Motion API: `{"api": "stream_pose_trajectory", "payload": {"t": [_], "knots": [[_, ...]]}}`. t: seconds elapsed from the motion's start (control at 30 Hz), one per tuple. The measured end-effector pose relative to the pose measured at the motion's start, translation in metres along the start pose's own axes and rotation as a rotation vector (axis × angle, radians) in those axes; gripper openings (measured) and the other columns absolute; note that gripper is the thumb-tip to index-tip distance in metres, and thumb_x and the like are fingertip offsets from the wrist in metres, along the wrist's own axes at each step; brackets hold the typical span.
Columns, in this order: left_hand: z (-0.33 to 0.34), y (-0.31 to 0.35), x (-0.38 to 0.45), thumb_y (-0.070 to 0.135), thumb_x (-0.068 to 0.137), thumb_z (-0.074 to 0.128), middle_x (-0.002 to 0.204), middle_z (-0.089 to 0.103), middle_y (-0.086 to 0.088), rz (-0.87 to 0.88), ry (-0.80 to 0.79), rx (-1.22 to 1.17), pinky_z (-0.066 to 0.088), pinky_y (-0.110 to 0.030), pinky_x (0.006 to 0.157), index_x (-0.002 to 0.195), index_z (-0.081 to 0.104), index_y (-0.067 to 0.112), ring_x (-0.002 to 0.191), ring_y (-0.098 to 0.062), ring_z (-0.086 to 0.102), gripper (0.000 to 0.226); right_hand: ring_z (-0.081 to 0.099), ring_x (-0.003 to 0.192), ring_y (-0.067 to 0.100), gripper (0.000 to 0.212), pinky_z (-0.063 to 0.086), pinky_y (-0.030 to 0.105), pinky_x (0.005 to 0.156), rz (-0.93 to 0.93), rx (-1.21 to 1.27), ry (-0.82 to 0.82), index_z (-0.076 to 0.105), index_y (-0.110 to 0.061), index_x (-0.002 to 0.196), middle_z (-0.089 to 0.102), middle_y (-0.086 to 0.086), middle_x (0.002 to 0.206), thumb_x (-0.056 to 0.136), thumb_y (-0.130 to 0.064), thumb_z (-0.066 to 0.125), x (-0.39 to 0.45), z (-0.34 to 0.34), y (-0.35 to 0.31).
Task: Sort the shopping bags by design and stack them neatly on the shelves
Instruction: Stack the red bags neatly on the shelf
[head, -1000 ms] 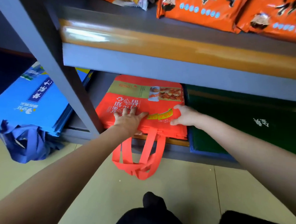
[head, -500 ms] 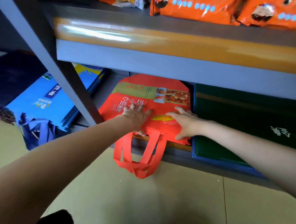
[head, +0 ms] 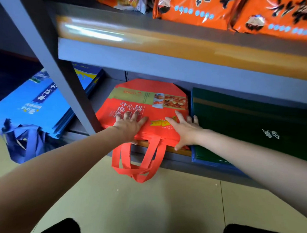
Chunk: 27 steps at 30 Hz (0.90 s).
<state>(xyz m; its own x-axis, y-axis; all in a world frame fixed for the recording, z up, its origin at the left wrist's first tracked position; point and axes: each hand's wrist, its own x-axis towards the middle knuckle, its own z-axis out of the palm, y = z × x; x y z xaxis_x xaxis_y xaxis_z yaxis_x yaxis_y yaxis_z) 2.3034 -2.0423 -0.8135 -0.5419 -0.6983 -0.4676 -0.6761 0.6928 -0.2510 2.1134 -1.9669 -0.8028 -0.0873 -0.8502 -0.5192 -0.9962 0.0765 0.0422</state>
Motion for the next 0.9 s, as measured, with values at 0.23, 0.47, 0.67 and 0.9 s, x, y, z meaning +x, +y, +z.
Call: {"api": "stream_pose_trajectory", "payload": {"t": [0.23,0.47,0.67,0.9], "knots": [[-0.008,-0.001,0.007,0.047,0.081,0.066,0.155,0.006,-0.012,-0.003,0.011,-0.058,0.023,-0.059,0.107,0.149,-0.006,0.029,0.139,-0.039,0.017,0.101,0.000,0.142,0.043,0.110,0.001,0.059,0.113,0.044,0.016,-0.063,-0.002,-0.037,0.148,-0.013,0.008,0.157,0.073,-0.032,0.078,0.001,-0.014,0.003],[-0.009,0.000,0.009,0.049,0.079,0.067,0.156,0.004,-0.013,-0.016,0.004,-0.080,0.019,-0.062,0.108,0.149,-0.007,0.029,0.139,-0.041,0.013,0.103,-0.012,0.141,0.043,0.122,-0.004,0.060,0.110,-0.014,-0.086,-0.005,-0.014,-0.034,0.147,-0.024,0.011,0.154,0.069,-0.038,0.079,0.011,0.001,-0.016],[-0.001,0.000,0.009,0.051,0.085,0.059,0.156,0.004,-0.010,0.025,0.074,-0.086,0.011,-0.064,0.110,0.149,-0.005,0.029,0.141,-0.038,0.010,0.094,-0.016,0.140,0.044,0.120,-0.005,0.065,0.107,0.007,-0.100,-0.008,-0.013,-0.034,0.147,-0.026,0.011,0.153,0.070,-0.039,0.079,0.015,0.001,-0.009],[-0.002,-0.039,0.009,0.073,0.058,0.068,0.154,-0.022,-0.015,-0.277,-0.138,-0.414,0.000,-0.068,0.107,0.147,-0.018,0.032,0.137,-0.049,-0.016,0.130,-0.023,0.138,0.041,0.131,0.001,0.062,0.110,-0.059,0.107,-0.106,-0.018,-0.041,0.144,-0.032,0.006,0.151,0.061,-0.046,0.083,0.020,-0.003,-0.003]]}}
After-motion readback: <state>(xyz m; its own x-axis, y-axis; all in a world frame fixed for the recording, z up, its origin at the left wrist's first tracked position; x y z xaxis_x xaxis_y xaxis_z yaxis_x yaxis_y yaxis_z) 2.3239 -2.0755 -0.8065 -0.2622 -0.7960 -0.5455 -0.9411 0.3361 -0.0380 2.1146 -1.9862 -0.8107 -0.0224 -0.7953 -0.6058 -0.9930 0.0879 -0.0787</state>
